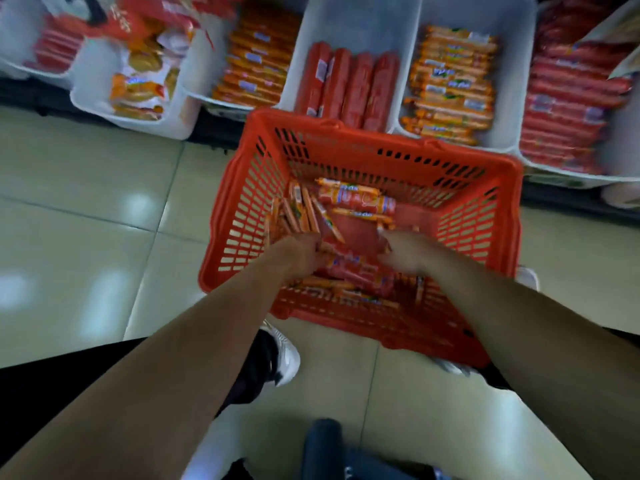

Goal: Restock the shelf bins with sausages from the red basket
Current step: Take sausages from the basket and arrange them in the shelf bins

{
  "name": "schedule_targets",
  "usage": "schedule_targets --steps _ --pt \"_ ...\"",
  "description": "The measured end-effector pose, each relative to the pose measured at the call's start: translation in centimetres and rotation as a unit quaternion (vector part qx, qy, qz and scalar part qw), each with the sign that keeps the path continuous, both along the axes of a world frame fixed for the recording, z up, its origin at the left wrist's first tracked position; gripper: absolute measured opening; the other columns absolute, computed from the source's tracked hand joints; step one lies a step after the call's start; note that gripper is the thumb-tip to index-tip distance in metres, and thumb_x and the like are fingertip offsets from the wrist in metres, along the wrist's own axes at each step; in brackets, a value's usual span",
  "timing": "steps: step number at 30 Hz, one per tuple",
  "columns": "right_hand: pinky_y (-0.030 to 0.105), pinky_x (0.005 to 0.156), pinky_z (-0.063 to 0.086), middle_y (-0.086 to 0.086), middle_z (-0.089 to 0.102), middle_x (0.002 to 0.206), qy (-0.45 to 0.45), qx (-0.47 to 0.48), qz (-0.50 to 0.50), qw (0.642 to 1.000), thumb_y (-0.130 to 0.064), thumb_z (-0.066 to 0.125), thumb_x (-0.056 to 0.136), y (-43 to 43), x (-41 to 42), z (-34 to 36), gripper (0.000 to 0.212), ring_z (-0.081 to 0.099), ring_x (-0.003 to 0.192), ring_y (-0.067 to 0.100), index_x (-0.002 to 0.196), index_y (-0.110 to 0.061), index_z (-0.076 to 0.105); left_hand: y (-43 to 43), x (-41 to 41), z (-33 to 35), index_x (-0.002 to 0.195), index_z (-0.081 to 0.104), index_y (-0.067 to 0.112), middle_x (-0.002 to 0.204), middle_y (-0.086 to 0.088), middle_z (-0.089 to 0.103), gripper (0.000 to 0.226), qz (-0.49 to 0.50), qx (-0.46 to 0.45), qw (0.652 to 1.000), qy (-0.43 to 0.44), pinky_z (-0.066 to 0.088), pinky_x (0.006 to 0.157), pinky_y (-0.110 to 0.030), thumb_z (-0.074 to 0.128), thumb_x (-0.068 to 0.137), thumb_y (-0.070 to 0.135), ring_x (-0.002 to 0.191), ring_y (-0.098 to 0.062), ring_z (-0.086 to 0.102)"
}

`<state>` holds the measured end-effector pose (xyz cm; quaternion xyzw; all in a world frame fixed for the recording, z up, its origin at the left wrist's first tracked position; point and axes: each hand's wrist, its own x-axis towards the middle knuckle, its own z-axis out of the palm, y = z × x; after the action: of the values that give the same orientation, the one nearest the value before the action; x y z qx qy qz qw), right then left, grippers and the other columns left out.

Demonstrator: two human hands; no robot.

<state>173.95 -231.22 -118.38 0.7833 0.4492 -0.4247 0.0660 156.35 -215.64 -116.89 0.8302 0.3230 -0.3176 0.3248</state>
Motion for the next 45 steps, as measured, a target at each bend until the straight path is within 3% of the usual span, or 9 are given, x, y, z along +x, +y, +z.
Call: schedule_targets --steps 3,11,15,18,21,26,31,41,45 --pt "0.029 0.078 0.039 0.019 0.06 0.127 0.062 -0.014 -0.024 0.998 -0.056 0.056 0.092 -1.2 -1.6 -3.1 0.053 0.06 0.109 0.033 0.123 -0.014 0.058 0.2 0.2 -2.4 0.135 0.057 0.018 0.134 -0.011 0.062 0.053 -0.011 -0.028 0.999 0.011 0.047 0.1 -0.038 0.069 0.088 0.04 0.12 -0.029 0.059" --pt "0.03 0.077 0.04 0.009 0.063 0.12 0.056 0.028 -0.005 0.998 -0.06 0.066 0.082 -1.9 -3.5 -5.4 0.063 0.06 0.109 0.028 0.131 -0.023 0.054 0.0 1.1 -5.4 0.143 0.044 0.024 0.143 -0.006 0.052 0.089 -0.114 -0.004 0.993 0.033 0.04 0.109 -0.04 0.078 0.071 0.062 0.13 -0.029 0.049" --pt "0.035 0.095 0.045 0.014 0.054 0.133 0.104 -0.008 0.014 0.994 -0.063 0.069 0.078 -2.2 -3.9 -5.2 0.086 0.055 0.119 0.032 0.15 -0.031 0.035 0.7 1.0 -5.7 0.139 0.052 0.028 0.138 -0.001 0.052 0.078 -0.082 -0.047 0.995 0.027 0.043 0.108 -0.039 0.085 0.071 0.046 0.126 -0.023 0.05" --pt "0.03 0.089 0.043 0.012 0.054 0.136 0.116 -0.02 -0.022 0.993 -0.047 0.071 0.083 -2.3 -3.8 -4.9 0.073 0.055 0.12 0.03 0.142 -0.016 0.04 1.0 0.8 -5.9 0.129 0.061 0.028 0.127 0.004 0.058 0.065 -0.019 -0.082 0.996 0.002 0.049 0.1 -0.038 0.084 0.071 0.046 0.113 -0.017 0.058" --pt "0.03 0.085 0.042 0.013 0.053 0.136 0.07 -0.054 -0.05 0.995 -0.037 0.068 0.086 -3.0 -2.2 -4.4 0.066 0.055 0.119 0.031 0.137 -0.011 0.035 1.4 1.0 -5.8 0.126 0.061 0.023 0.121 0.001 0.056 0.054 -0.003 -0.027 0.999 -0.029 0.05 0.093 -0.035 0.081 0.078 0.039 0.109 -0.019 0.057" --pt "0.035 0.087 0.046 0.013 0.059 0.128 -0.014 -0.001 -0.144 0.99 -0.044 0.069 0.081 -4.8 -0.7 -2.9 0.069 0.059 0.114 0.033 0.137 -0.017 0.039 1.2 2.5 -5.9 0.14 0.046 0.024 0.14 -0.006 0.048 0.068 -0.088 0.09 0.992 -0.013 0.046 0.102 -0.048 0.077 0.08 0.036 0.128 -0.029 0.046" --pt "0.042 0.087 0.052 0.015 0.062 0.121 -0.046 0.012 -0.342 0.938 -0.061 0.066 0.08 -5.3 -1.1 -4.4 0.075 0.062 0.108 0.036 0.134 -0.015 0.041 -0.2 3.5 -7.6 0.15 0.035 0.028 0.153 0.002 0.035 0.085 -0.206 0.075 0.976 -0.001 0.039 0.11 -0.047 0.073 0.079 0.052 0.138 -0.028 0.034" --pt "0.036 0.094 0.043 0.02 0.05 0.141 0.093 -0.052 -0.371 0.923 -0.033 0.068 0.089 -5.1 -1.7 -6.7 0.082 0.054 0.122 0.038 0.151 -0.009 0.019 -0.6 4.5 -8.8 0.148 0.04 0.029 0.153 -0.008 0.03 0.084 -0.255 0.072 0.959 0.096 0.038 0.107 -0.052 0.068 0.077 0.065 0.139 -0.033 0.031" --pt "0.039 0.096 0.044 0.018 0.051 0.14 0.079 -0.048 -0.378 0.921 -0.039 0.07 0.087 -4.9 -1.8 -6.7 0.083 0.054 0.122 0.037 0.148 -0.006 0.025 -0.8 4.5 -8.8 0.14 0.041 0.02 0.14 -0.008 0.052 0.077 -0.202 0.024 0.976 0.077 0.046 0.099 -0.041 0.076 0.079 0.051 0.125 -0.03 0.051"
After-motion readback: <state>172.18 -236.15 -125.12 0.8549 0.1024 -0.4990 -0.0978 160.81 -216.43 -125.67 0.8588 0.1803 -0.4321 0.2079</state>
